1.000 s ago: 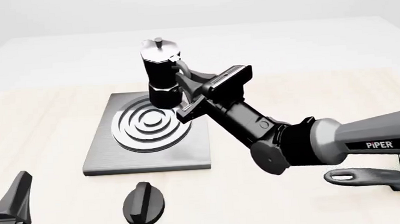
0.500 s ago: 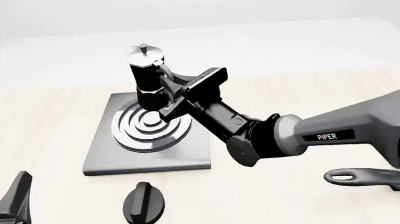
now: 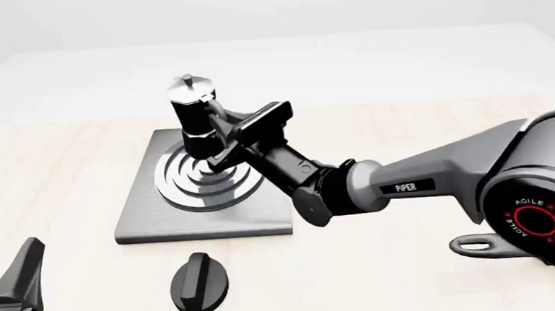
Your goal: Put the moka pot on the stove.
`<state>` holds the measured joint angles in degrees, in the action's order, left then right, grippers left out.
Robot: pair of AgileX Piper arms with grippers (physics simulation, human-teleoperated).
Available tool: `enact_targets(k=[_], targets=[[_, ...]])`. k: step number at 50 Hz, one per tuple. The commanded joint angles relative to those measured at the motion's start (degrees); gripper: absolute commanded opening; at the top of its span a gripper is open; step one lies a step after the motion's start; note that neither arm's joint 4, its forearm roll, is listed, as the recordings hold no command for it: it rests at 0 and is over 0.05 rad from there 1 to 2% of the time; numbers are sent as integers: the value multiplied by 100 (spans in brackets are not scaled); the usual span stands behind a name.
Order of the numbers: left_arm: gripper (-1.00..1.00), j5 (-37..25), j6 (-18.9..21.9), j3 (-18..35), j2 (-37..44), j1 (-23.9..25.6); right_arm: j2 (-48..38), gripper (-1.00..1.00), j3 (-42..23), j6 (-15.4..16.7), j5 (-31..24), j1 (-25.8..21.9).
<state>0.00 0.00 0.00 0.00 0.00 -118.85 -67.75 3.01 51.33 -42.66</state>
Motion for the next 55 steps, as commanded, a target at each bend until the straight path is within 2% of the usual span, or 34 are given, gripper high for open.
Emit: enact_targets(k=[1,55], targets=[[100,0,0,0,0,0,-260,-100,-336,27,-87,55],[100,0,0,0,0,0,-785,-100,-625,-80,-381,152]])
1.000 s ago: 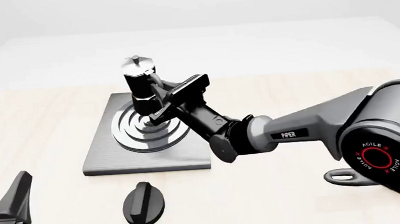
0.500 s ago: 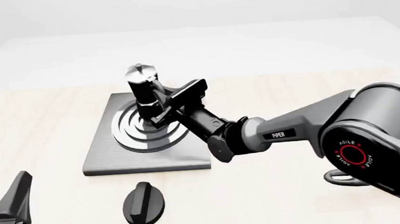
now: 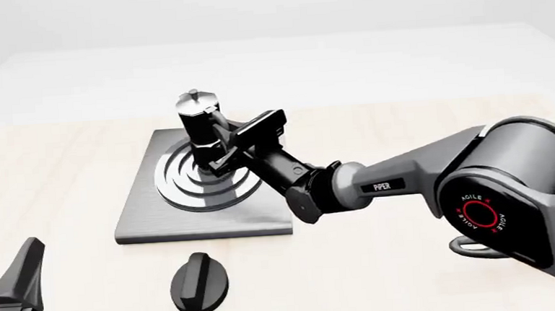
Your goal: Put the moka pot on the stove.
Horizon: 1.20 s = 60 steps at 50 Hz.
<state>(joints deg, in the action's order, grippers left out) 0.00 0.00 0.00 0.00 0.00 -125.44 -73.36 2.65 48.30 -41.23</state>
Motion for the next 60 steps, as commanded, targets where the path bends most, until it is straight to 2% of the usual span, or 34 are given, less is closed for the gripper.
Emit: enact_targets(k=[1,18,19,42,60], targets=[[100,0,0,0,0,0,-126,-100,-69,-51,-89,7],[100,0,0,0,0,0,-163,-100,-145,-89,-200,33],[100,0,0,0,0,0,-177,100,-167,-94,-218,38],[100,0,0,0,0,0,-177,100,-152,-115,-236,79],[100,0,0,0,0,0,305,100,410,-78,-81,112]])
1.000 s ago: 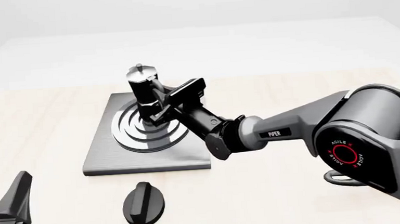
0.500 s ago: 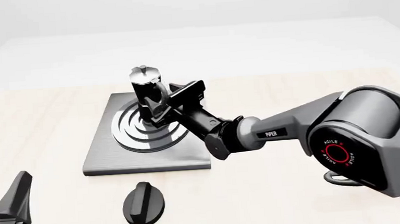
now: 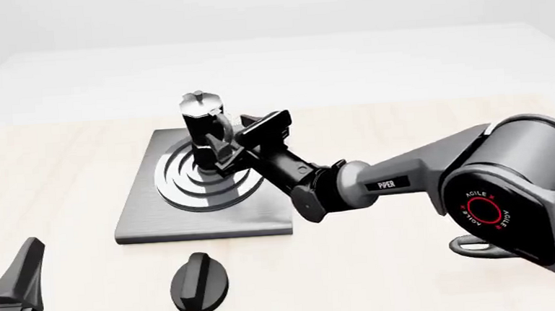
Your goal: Put the moka pot on the stove.
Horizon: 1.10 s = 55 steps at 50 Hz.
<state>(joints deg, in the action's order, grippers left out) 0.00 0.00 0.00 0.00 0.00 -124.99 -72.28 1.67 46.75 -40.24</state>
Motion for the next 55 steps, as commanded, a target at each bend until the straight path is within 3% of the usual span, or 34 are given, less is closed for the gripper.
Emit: enact_targets(k=[1,55], targets=[[100,0,0,0,0,0,284,100,334,22,82,10],[100,0,0,0,0,0,1490,100,1946,178,414,94]])
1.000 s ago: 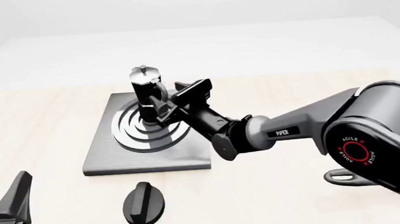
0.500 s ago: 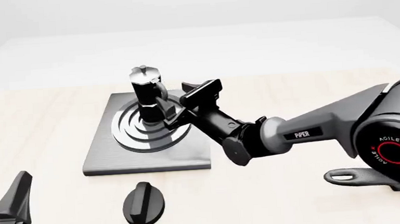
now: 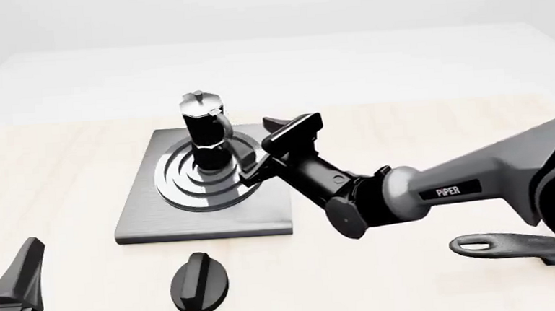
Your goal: Put the moka pot on the stove.
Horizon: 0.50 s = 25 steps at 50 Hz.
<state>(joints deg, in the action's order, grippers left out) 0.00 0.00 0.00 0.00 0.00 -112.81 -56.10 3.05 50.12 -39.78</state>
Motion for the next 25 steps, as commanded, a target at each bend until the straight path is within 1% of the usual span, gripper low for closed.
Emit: enact_targets(k=[1,14,25], targets=[[100,0,0,0,0,0,319,100,409,30,111,67],[100,0,0,0,0,0,653,100,879,-1,256,204],[100,0,0,0,0,0,769,100,1236,-21,434,376]])
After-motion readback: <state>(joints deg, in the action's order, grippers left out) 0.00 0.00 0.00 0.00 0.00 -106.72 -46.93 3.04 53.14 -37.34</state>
